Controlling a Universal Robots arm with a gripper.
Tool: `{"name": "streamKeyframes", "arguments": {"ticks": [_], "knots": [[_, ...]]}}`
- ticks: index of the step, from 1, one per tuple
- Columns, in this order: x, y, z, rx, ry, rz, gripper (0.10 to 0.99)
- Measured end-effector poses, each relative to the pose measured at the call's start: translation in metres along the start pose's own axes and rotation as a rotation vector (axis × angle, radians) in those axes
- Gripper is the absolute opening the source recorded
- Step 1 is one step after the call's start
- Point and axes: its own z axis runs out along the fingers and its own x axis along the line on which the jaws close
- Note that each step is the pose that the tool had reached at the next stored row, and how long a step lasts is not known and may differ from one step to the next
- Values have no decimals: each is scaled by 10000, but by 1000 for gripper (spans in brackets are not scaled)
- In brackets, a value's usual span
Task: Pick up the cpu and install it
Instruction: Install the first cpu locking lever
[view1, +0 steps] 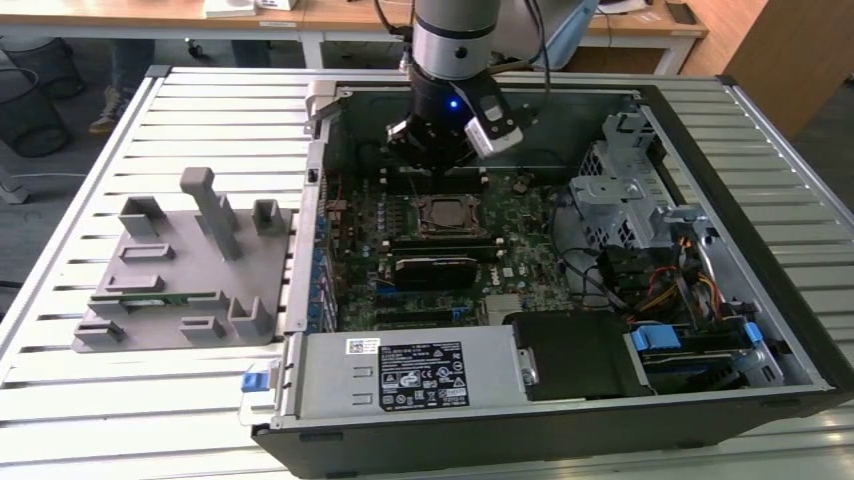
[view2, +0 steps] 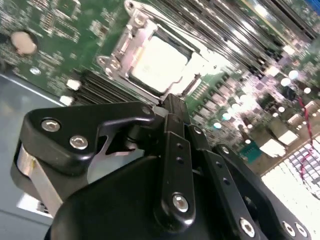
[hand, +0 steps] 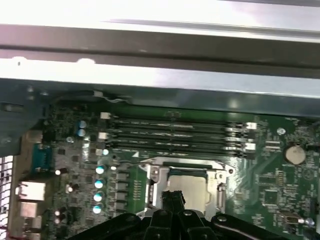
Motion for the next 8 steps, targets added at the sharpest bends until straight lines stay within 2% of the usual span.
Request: {"name": "streamKeyframes", "arguments": {"ticks": [8], "knots": [[229, 13, 4, 0, 2, -66, 110]]}}
